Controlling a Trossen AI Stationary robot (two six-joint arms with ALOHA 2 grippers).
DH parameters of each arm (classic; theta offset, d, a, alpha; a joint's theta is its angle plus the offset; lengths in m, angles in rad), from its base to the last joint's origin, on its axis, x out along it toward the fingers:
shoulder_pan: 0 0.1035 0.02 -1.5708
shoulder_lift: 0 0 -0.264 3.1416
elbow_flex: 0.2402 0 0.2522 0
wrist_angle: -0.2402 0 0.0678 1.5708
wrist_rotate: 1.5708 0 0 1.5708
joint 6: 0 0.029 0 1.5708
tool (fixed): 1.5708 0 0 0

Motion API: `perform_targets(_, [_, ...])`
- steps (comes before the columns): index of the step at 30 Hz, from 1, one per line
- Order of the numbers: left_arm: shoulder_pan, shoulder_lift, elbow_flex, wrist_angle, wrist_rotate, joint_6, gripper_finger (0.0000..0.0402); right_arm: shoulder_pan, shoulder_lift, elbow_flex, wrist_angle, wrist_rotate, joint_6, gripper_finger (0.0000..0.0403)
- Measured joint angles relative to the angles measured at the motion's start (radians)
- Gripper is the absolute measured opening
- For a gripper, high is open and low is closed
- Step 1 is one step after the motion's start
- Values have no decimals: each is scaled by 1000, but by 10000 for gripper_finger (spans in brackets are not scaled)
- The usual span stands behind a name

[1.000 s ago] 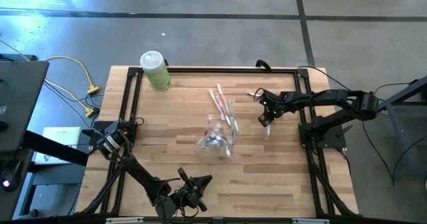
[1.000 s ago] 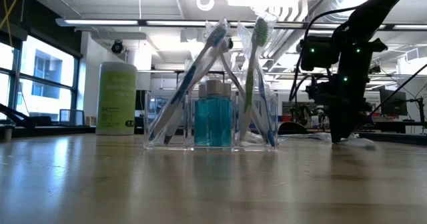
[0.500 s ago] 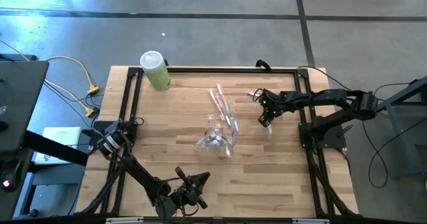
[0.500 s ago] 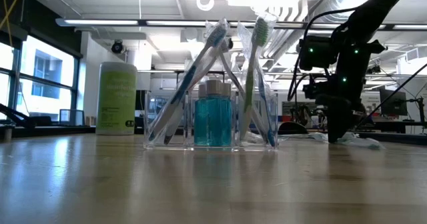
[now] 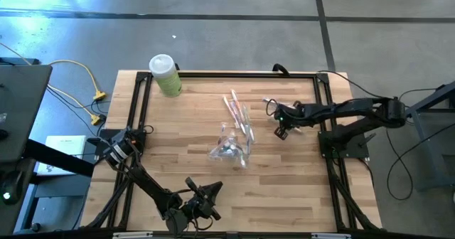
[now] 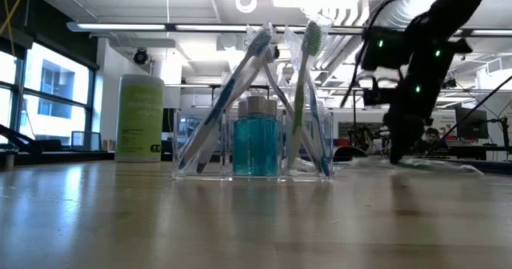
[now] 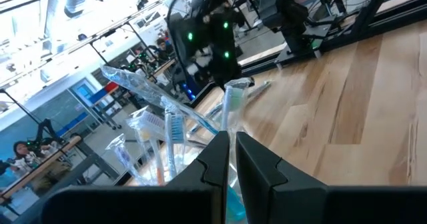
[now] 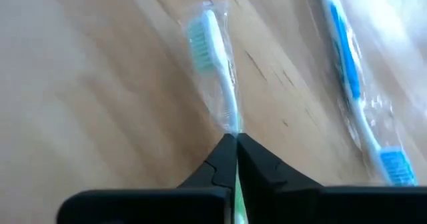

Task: Pick & Place toothbrushing station
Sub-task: Put the green toothbrush into the transparent organizer

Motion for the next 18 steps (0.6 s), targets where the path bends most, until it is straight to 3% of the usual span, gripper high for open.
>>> perform_targets(7, [0, 0, 0, 0, 0, -27, 23, 209, -219, 77, -15, 106, 86, 0])
perform_targets(12, [0, 0, 0, 0, 1, -28, 23, 439, -352, 96, 72, 229, 114, 1])
perform_targets(16, [0, 0, 0, 1, 7, -43, 23, 655, -365, 49, 315, 398, 38, 1])
perform_targets(18, [1, 0, 0, 1, 20, -58, 23, 746, -341, -2, 545, 469, -85, 1])
